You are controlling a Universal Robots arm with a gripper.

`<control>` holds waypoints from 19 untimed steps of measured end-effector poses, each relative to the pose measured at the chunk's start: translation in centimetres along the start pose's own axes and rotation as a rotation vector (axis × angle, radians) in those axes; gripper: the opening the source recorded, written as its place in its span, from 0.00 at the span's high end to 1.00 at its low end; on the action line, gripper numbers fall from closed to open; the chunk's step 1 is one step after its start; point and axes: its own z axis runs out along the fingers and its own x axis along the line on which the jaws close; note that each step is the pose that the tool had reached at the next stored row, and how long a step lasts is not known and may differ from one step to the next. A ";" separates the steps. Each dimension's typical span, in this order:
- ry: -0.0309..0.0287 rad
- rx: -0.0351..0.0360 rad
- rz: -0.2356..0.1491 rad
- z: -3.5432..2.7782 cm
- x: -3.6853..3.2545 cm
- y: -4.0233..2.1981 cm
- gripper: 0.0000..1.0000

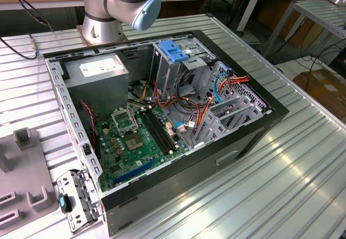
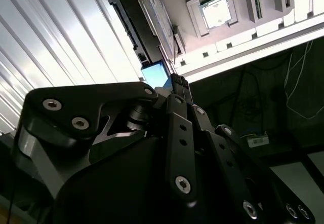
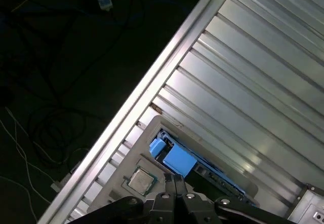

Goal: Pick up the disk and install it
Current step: 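Pick up the disk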

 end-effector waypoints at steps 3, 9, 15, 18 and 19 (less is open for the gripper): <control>0.0009 0.0001 -0.022 0.00 0.00 0.00 0.89; 0.0028 0.0002 -0.071 0.00 0.00 0.00 0.89; 0.0053 0.0003 -0.134 0.01 0.00 0.00 0.89; 0.0078 0.0004 -0.199 0.01 0.00 0.00 0.89; 0.0084 0.0005 -0.215 0.01 0.00 0.00 0.89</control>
